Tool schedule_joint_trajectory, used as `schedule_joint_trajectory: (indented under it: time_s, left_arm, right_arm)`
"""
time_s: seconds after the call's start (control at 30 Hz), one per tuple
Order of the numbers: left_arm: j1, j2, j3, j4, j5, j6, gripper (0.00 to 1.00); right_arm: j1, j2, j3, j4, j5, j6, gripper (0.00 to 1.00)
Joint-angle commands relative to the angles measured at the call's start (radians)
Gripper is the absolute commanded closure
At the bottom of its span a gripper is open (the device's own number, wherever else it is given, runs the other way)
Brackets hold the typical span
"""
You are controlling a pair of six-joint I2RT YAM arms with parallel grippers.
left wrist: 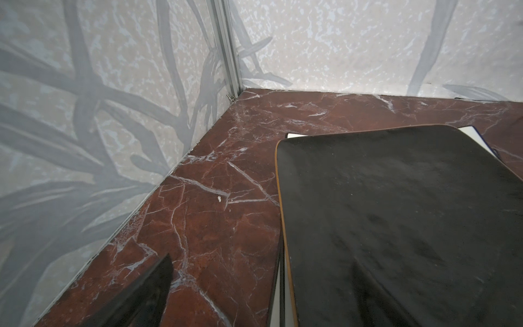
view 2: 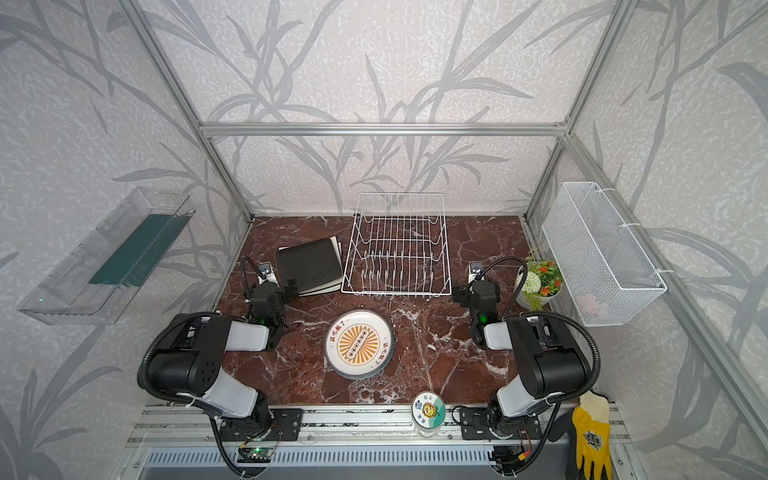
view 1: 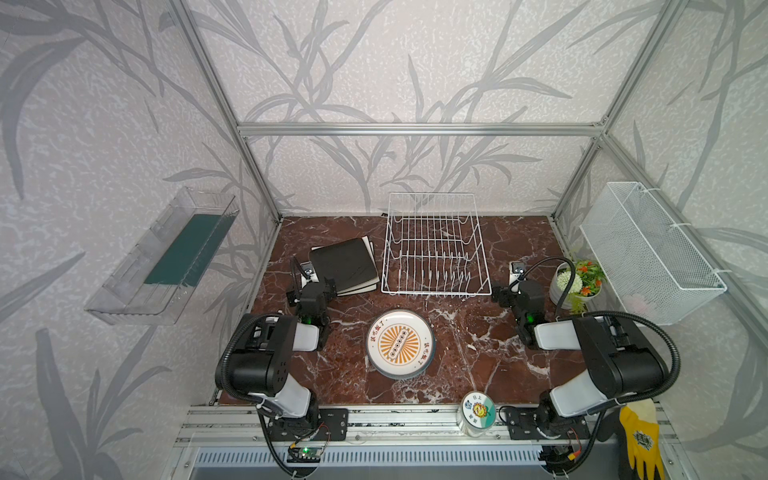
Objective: Unload the plates from the dish rack
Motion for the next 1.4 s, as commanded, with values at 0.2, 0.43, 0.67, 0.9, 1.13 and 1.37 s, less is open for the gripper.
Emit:
schedule_joint_trajectory:
  time_s: [0.2, 0.43, 0.67, 0.9, 1.13, 1.37]
  left_arm:
    - [0.004, 0.001, 0.007, 0.021, 0.017, -0.006, 0.01]
    - [0.004, 0.006, 0.006, 0.027, 0.018, -0.005, 0.01]
    - [0.005, 0.005, 0.006, 0.027, 0.018, -0.005, 0.01]
    - [0.037, -0.002, 0.016, -0.007, 0.086, -0.024, 0.01]
    - [0.037, -0.003, 0.014, -0.005, 0.087, -0.023, 0.01]
    - [0.036, -0.005, 0.011, -0.001, 0.087, -0.023, 0.01]
  right_arm:
    - [-0.002, -0.017, 0.015, 0.007, 0.0, -0.001, 0.01]
    - [-0.002, -0.017, 0.015, 0.006, -0.001, -0.002, 0.01]
    - [-0.002, -0.017, 0.015, 0.007, -0.002, -0.001, 0.01]
    - [-0.002, -0.017, 0.015, 0.006, -0.001, -0.001, 0.01]
    - [-0.002, -0.017, 0.015, 0.005, 0.0, -0.001, 0.01]
    - [-0.002, -0.017, 0.015, 0.006, 0.0, -0.001, 0.01]
